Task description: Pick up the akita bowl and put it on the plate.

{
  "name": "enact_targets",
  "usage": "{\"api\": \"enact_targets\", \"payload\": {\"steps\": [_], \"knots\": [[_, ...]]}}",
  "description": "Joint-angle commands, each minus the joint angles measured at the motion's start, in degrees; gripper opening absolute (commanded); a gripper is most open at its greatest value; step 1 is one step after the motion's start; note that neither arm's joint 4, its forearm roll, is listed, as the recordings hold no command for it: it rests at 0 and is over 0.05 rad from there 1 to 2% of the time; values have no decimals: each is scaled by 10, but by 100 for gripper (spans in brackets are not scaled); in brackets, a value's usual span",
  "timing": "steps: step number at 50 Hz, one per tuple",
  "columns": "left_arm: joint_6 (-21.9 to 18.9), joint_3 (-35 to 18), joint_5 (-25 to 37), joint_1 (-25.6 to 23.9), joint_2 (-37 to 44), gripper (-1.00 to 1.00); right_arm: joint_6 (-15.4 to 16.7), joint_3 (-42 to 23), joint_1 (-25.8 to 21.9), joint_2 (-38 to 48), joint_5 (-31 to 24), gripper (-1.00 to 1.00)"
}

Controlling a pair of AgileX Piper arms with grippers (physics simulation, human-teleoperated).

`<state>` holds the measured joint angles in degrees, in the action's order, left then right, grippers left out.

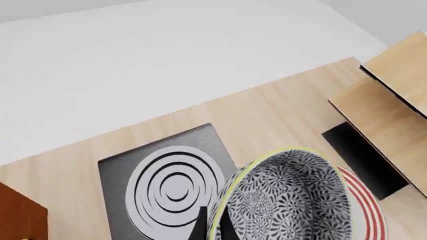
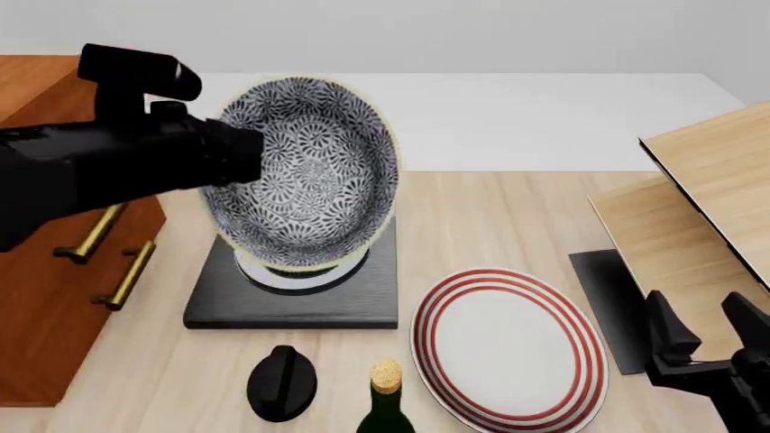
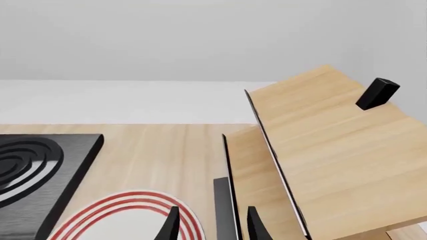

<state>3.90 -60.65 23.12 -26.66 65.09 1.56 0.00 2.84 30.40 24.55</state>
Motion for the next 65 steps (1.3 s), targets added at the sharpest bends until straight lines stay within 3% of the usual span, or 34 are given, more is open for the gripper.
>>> {"api": "enact_targets", "payload": {"steps": [1,34,65], "knots": [[29,-28,-42,-52,68,-100,0,0,4,6,6,100],[111,-27,-122,-178,176,-100,1,0,13,19,19,100],[154,-95,-170,-213,324,-100,0,0,13,24,24,100]]}}
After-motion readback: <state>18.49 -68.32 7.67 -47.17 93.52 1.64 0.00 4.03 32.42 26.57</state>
